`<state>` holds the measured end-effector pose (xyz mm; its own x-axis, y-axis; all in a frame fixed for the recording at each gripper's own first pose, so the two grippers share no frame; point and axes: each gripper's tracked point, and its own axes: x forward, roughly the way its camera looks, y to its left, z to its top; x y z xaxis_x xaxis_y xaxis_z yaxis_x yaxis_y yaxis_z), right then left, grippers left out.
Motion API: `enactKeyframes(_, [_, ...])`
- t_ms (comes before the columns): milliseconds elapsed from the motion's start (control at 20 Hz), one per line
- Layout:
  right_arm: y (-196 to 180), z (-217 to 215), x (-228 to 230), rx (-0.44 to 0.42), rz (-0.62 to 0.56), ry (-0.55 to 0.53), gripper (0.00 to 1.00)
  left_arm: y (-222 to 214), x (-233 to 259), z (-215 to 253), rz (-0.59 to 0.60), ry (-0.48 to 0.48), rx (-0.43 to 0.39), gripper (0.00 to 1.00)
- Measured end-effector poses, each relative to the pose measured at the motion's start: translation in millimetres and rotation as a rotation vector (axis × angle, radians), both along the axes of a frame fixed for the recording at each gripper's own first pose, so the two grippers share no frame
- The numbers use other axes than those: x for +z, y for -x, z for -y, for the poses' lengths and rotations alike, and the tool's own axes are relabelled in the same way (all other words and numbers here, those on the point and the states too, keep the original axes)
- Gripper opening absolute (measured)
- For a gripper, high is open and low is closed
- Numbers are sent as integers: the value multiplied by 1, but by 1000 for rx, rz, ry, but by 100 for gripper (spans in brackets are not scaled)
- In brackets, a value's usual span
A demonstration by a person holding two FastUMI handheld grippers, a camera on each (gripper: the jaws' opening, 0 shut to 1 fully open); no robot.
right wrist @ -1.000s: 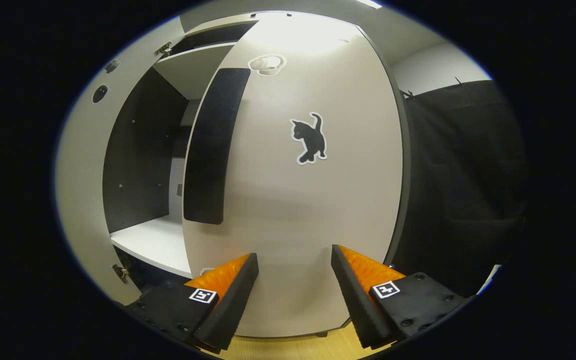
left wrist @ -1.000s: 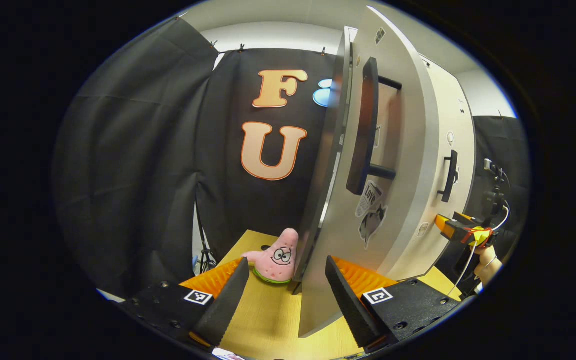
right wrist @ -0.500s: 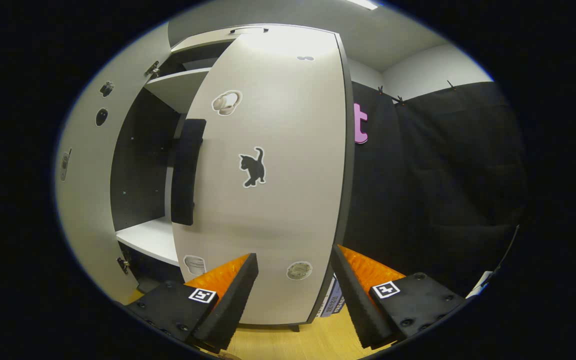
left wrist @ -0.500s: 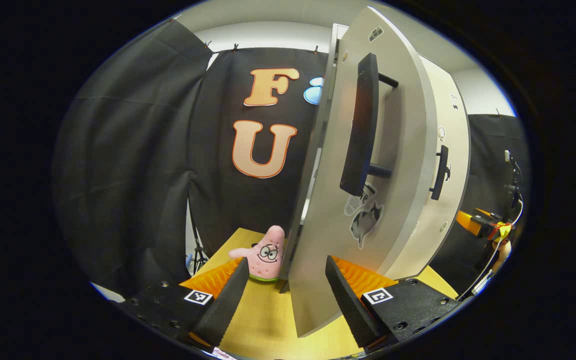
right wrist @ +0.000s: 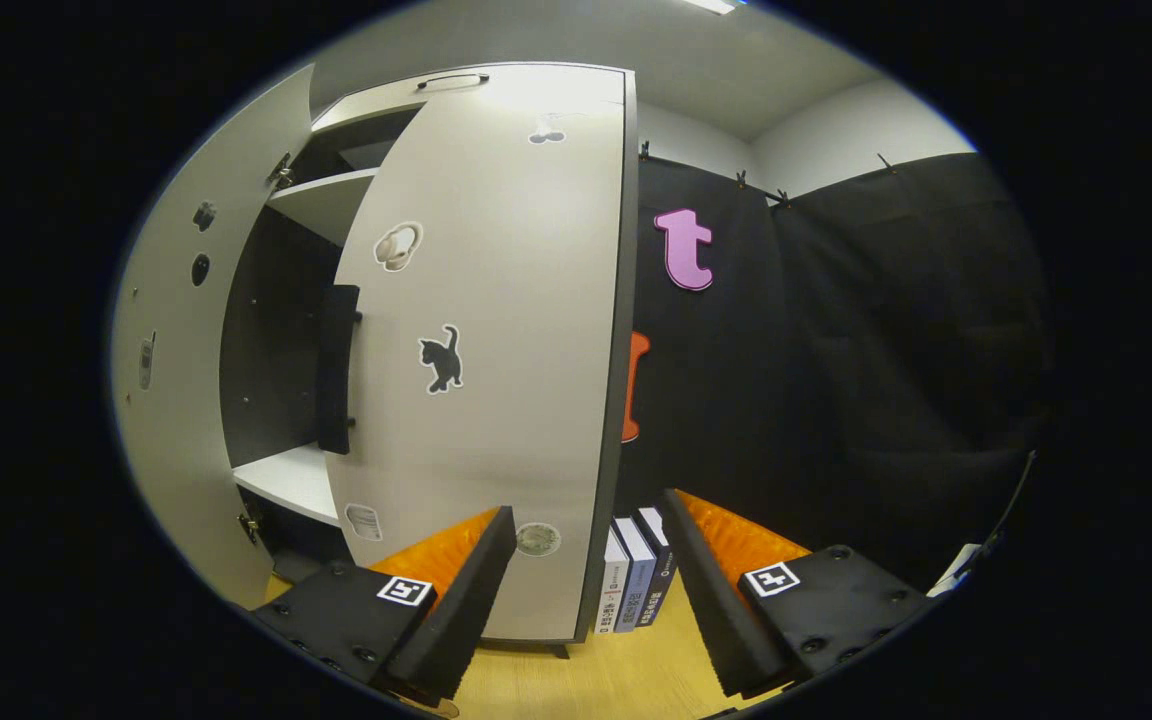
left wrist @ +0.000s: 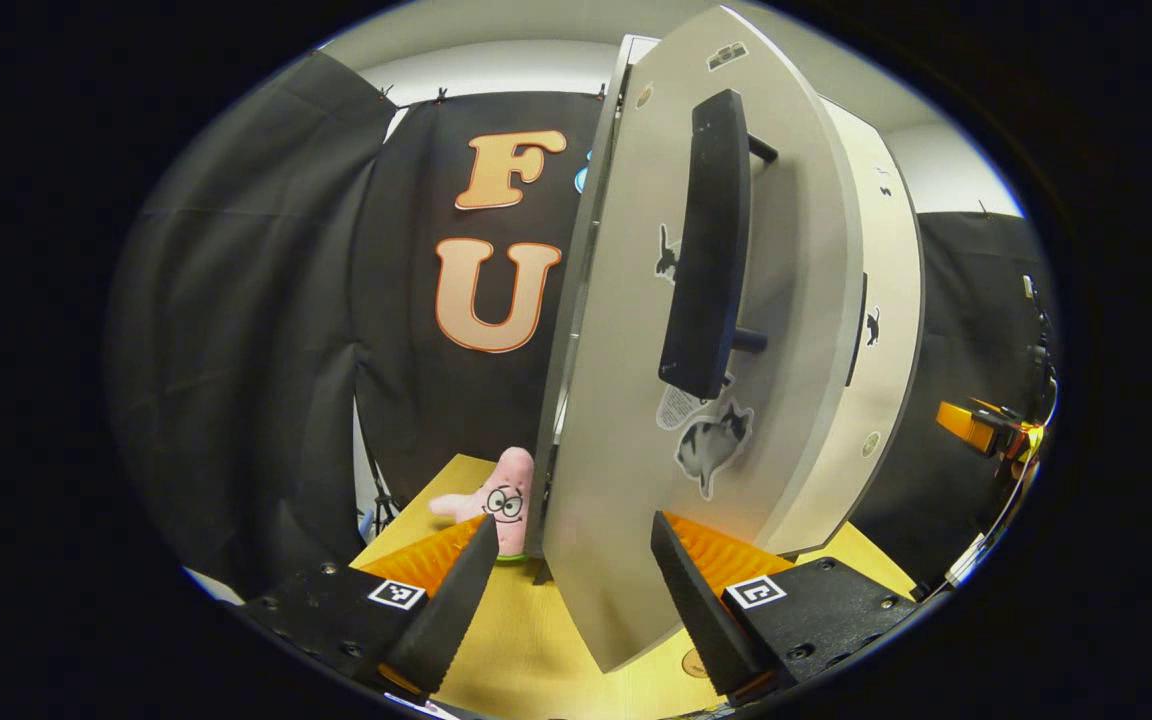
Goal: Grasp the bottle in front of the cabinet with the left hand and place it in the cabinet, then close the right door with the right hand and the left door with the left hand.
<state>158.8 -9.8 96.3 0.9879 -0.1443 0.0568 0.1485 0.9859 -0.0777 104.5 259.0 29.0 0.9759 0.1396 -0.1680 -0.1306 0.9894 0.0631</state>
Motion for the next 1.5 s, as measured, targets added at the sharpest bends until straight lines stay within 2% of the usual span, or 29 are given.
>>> enactKeyframes(150, [4, 12, 0, 0, -4, 9, 97, -8, -2, 11, 4, -3, -11, 94])
enactKeyframes(400, [9, 36, 2, 6, -5, -35, 97, -25, -6, 19, 4, 12, -8, 94])
enactKeyframes(700, [14, 72, 11, -20, 17, 0, 97, -49, -6, 28, 14, -12, -2, 94])
enactKeyframes(1000, [17, 105, 10, -45, 22, 1, 97, -93, -10, 55, 22, -6, -41, 94])
enactKeyframes(1150, [18, 122, 8, -54, 19, -1, 97, -121, -6, 55, 31, -36, -30, 94])
enactKeyframes(1500, [21, 147, 3, -63, 8, -4, 97, -130, -7, 55, 36, -20, 12, 94])
